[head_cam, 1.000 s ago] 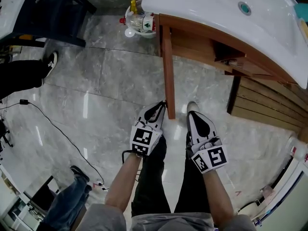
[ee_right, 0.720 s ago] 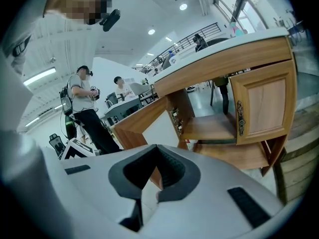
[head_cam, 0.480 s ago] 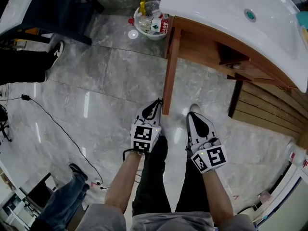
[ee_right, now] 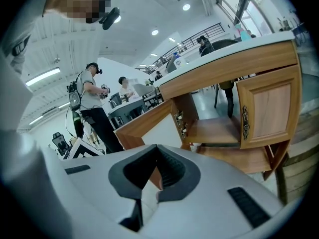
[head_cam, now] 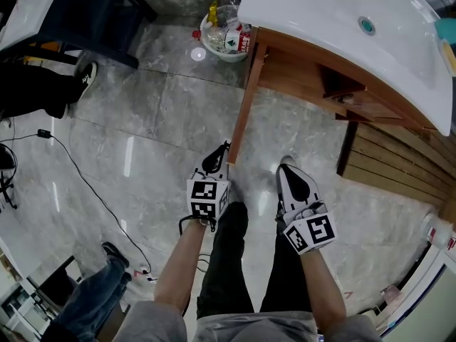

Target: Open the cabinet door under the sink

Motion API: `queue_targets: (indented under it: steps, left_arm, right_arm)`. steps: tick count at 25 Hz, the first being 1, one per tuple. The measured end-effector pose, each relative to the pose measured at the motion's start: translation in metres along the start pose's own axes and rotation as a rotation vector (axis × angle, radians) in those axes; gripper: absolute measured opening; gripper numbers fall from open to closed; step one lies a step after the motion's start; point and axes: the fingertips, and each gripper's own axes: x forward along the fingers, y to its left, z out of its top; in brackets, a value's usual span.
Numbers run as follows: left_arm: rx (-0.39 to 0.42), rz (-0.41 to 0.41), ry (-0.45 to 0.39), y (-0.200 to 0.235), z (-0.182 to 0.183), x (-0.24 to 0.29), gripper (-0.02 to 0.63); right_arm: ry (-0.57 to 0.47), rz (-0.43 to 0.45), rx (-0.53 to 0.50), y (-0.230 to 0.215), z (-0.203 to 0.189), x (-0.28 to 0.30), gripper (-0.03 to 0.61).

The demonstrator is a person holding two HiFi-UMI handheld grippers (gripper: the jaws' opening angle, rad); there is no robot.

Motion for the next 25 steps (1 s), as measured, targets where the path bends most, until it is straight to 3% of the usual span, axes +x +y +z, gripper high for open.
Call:
queue_targets:
  steps: [10,25]
  left_arm:
    - [-0.030,0.028,-0.049,-0.009,0.026,-0.044,0.008]
    - [-0.012,0.024,-0.249,-0.058,0.160,-0.128,0.006]
  right_arm:
    - [-0.019,0.029,-0.020,0.017,0.033,-0.008,0.009]
    - [-0.050,0.093,-0.069,0.043,0.119,-0.030,0.009]
